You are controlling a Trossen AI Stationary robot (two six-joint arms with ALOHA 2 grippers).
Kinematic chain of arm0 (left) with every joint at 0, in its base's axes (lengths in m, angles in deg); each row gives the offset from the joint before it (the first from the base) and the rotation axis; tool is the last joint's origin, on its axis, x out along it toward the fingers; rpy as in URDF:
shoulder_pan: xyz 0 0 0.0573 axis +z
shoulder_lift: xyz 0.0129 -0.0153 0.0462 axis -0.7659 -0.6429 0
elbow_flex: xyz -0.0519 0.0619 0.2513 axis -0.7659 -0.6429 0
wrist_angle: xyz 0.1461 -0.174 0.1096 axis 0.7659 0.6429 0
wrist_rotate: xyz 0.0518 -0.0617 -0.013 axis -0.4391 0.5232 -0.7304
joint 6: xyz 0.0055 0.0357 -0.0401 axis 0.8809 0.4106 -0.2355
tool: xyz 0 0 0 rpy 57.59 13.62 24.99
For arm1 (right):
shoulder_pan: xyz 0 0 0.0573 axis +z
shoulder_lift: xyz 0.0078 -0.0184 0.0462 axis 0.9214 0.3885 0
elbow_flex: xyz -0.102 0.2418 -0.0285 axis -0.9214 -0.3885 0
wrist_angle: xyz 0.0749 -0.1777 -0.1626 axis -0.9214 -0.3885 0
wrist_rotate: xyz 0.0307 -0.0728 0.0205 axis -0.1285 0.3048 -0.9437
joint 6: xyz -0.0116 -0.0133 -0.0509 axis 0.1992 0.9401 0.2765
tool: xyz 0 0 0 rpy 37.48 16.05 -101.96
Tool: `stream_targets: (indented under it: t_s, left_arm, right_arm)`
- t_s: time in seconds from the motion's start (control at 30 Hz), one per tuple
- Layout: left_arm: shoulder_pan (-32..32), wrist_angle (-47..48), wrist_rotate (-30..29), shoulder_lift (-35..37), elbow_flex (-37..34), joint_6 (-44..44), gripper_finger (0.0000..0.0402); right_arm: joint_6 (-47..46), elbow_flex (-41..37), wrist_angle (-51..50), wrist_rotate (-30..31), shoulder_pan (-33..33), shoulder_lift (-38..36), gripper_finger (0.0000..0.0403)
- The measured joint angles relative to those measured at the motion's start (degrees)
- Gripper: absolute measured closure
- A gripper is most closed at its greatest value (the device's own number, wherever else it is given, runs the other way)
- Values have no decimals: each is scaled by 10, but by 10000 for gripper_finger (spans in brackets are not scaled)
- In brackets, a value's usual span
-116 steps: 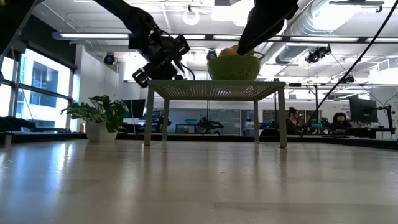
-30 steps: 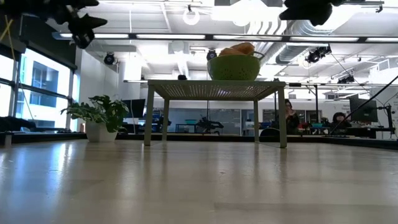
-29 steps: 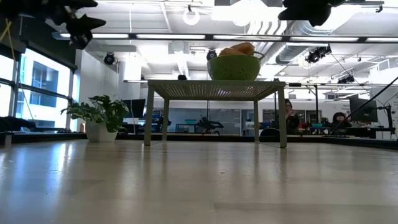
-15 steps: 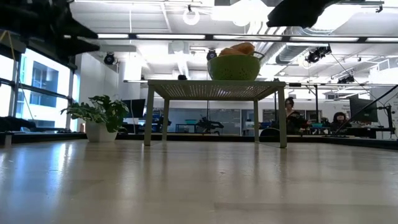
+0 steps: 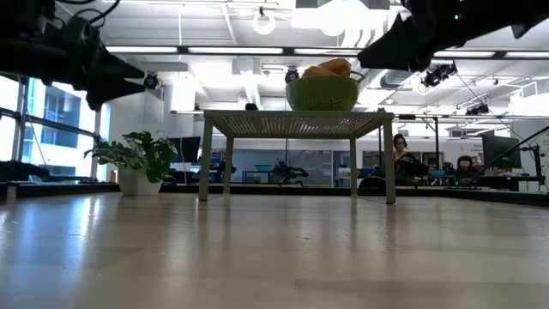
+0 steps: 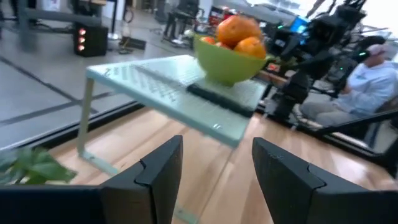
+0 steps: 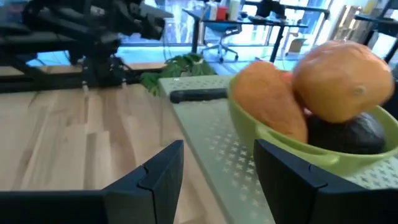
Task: Pick & Place Fruit
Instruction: Return to Home Position
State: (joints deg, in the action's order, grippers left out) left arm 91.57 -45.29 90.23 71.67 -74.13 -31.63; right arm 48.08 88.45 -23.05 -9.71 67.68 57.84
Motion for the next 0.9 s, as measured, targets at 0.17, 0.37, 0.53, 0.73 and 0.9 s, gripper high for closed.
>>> stream_targets:
  t_s: [0.17,0.37,0.53,0.73,0.9]
  left_arm:
    - [0,2,-25,1,-16,18,211]
    - [0,9,-21,1,-32,40,211]
    - [0,0,-16,1,-47,46,211]
    - [0,0,-15,1,-49,46,211]
    - [0,6,-4,0,-50,62,211]
  right_arm:
    - [-24,-25,11,-59,-28,0,215]
    - [-53,-61,38,-121,-79,-1,215]
    - [-65,-102,81,-171,-117,-23,215]
    - [-84,-163,102,-189,-155,-87,215]
    - [-104,-202,94,-196,-182,-165,215]
